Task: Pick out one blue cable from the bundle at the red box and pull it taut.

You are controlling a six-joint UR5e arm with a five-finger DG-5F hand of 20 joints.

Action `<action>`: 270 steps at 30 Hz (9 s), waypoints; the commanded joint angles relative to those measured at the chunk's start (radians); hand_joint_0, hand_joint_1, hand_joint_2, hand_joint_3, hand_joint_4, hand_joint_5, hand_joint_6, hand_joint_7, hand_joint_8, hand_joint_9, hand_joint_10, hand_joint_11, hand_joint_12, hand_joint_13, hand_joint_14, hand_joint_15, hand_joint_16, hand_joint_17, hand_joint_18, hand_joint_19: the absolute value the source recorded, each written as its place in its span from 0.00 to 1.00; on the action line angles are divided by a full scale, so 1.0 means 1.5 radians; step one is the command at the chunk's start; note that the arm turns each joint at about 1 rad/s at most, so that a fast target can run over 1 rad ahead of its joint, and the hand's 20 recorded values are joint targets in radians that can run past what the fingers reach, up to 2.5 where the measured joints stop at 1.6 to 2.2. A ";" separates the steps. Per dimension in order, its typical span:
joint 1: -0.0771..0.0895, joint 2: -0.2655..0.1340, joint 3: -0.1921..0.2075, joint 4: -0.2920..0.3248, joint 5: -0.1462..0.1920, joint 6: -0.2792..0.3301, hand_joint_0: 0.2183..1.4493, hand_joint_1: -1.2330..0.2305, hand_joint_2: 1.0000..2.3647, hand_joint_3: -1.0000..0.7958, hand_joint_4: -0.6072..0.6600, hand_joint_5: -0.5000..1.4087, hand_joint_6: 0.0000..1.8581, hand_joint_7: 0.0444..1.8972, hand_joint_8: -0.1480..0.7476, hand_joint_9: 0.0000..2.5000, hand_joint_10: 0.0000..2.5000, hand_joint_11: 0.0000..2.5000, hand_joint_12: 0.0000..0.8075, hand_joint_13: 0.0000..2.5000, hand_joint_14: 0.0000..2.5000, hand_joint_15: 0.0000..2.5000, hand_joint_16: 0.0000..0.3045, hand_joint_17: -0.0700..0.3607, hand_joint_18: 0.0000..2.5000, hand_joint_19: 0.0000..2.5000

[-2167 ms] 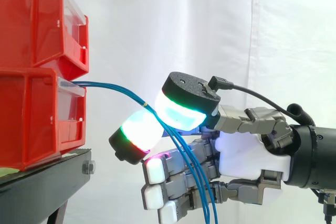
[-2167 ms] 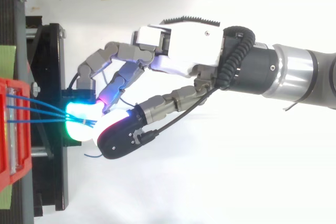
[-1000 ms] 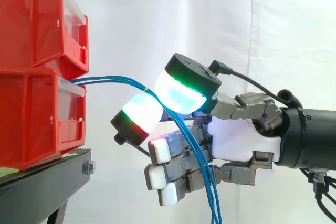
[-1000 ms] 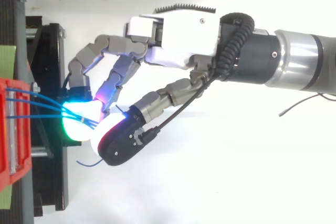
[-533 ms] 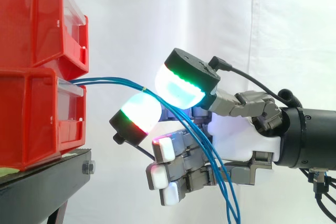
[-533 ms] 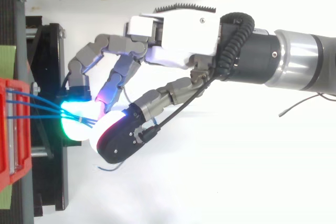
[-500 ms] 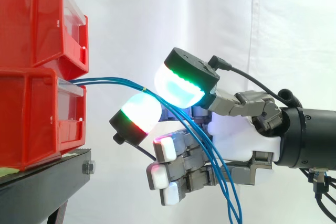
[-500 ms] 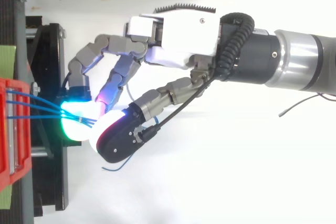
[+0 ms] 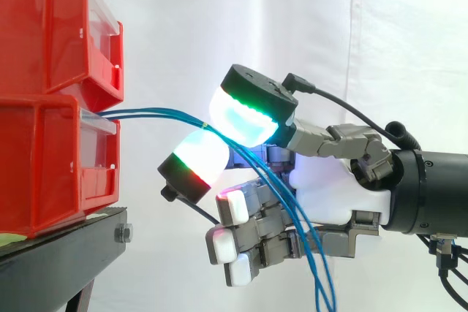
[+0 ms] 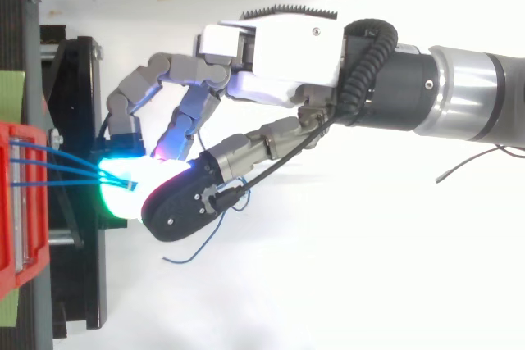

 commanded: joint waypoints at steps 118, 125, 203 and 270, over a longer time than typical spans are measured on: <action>0.002 0.000 0.012 -0.007 0.000 0.004 0.29 0.39 0.01 0.50 0.46 0.20 0.49 0.46 0.57 0.46 0.01 0.21 0.52 0.46 0.01 0.21 0.21 0.49 0.41 0.25; 0.002 0.000 0.014 -0.008 0.001 0.004 0.33 0.30 0.01 0.50 0.40 0.19 0.51 0.51 0.52 0.45 0.01 0.24 0.46 0.44 0.01 0.22 0.17 0.43 0.38 0.25; 0.000 0.000 0.027 -0.036 -0.008 0.005 0.29 0.35 0.01 0.37 0.51 0.19 0.46 0.48 0.50 0.45 0.01 0.24 0.45 0.43 0.01 0.23 0.16 0.42 0.37 0.26; -0.005 0.029 0.027 -0.096 -0.031 0.006 0.40 0.24 0.01 0.40 0.36 0.18 0.52 0.59 0.50 0.43 0.01 0.26 0.42 0.42 0.01 0.23 0.15 0.39 0.37 0.24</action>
